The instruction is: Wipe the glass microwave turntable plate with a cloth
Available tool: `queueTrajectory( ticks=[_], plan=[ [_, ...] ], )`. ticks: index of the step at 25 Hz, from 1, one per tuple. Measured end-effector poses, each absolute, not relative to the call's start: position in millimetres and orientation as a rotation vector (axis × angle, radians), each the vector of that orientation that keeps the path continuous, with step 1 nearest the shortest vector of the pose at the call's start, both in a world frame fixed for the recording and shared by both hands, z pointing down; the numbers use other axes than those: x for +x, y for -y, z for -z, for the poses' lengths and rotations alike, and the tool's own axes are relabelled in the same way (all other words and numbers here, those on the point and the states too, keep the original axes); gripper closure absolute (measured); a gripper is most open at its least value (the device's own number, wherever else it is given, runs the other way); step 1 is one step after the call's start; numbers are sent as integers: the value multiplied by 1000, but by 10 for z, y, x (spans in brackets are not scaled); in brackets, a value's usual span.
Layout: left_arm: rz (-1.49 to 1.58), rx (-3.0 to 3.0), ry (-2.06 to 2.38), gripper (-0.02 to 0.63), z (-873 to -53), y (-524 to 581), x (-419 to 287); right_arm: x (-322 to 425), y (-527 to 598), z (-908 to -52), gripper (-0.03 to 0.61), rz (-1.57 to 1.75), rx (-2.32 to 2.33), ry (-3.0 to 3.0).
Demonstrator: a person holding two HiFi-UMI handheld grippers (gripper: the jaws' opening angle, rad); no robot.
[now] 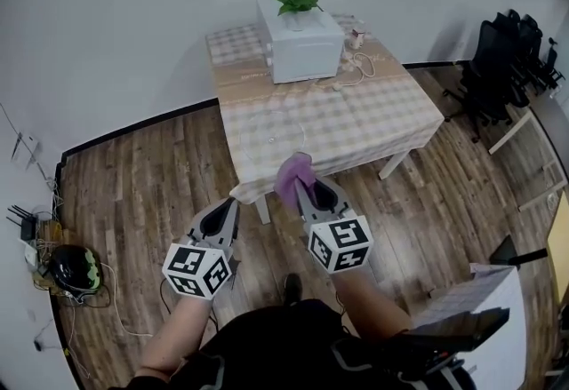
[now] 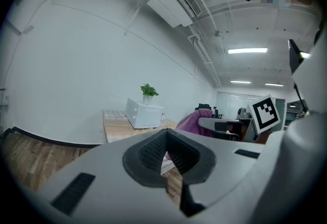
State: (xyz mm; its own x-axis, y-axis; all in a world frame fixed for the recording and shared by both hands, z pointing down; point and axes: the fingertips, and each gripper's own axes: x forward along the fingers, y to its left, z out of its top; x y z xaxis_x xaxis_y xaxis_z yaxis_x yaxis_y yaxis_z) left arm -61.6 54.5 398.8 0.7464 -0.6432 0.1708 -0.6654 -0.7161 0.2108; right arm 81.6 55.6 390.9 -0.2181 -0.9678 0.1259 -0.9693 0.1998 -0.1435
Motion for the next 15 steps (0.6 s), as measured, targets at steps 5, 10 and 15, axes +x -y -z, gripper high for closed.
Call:
queueTrajectory(
  ticks=[5,10,15],
  plan=[
    [-143,2685,1036,611,-4017,-365,-341,1006,-394,-3947,506,-304,1918,2450],
    [-181,2680,1042,611,-4094,-305,-91,1182,-320,-4018,506,-316,1878,2475],
    [-220,2667,1054,611,-4174,-207,66,1323,-242,-4098,506,-330,1858,2496]
  ],
)
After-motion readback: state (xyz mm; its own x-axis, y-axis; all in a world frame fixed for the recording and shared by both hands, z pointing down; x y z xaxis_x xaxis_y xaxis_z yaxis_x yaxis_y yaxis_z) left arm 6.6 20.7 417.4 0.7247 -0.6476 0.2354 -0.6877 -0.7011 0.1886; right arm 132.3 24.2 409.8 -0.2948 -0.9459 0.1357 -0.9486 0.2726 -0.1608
